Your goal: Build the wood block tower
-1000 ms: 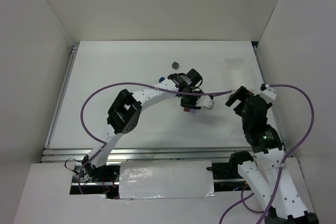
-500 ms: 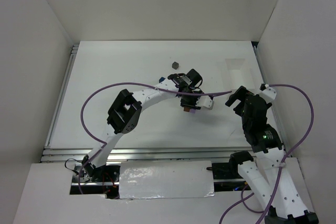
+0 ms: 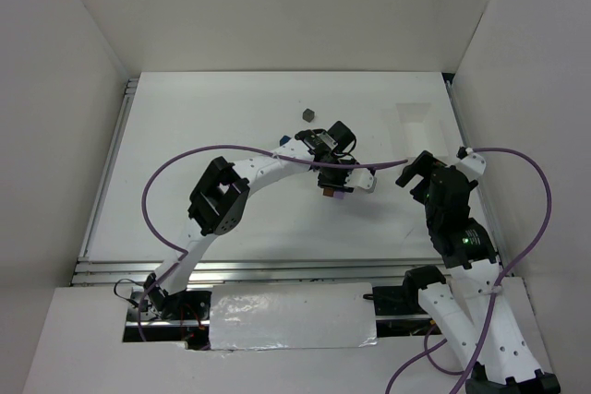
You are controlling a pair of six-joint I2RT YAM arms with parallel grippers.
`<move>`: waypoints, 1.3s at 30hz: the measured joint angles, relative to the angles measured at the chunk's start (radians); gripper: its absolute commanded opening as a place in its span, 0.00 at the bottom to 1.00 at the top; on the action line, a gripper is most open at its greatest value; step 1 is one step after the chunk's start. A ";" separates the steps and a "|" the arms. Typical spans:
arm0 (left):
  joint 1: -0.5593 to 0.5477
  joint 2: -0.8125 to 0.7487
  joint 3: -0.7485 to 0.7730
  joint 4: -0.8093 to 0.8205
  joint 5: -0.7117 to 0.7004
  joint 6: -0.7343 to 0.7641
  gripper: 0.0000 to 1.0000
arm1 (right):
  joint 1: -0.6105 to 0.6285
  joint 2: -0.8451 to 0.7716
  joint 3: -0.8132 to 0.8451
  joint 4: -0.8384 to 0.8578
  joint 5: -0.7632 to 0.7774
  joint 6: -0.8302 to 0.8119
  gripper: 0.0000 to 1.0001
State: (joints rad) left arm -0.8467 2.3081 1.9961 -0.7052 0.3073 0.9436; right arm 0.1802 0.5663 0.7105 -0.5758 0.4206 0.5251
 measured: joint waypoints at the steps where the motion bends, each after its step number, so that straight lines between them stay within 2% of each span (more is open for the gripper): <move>1: 0.000 0.000 0.000 0.000 0.000 0.000 0.27 | 0.000 0.000 0.000 0.000 0.000 0.000 1.00; 19: 0.002 0.000 0.000 -0.001 0.000 -0.004 0.21 | 0.000 0.002 -0.014 0.019 -0.015 -0.003 1.00; 32: 0.006 0.000 0.000 -0.004 0.006 -0.011 0.25 | 0.000 0.006 -0.015 0.037 -0.021 -0.008 1.00; 39: 0.008 0.000 -0.002 0.002 0.005 -0.039 0.34 | 0.000 0.006 -0.015 0.038 -0.026 -0.010 1.00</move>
State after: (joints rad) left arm -0.8383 2.3081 1.9938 -0.7029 0.3126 0.9051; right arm 0.1802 0.5724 0.6952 -0.5381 0.3950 0.5148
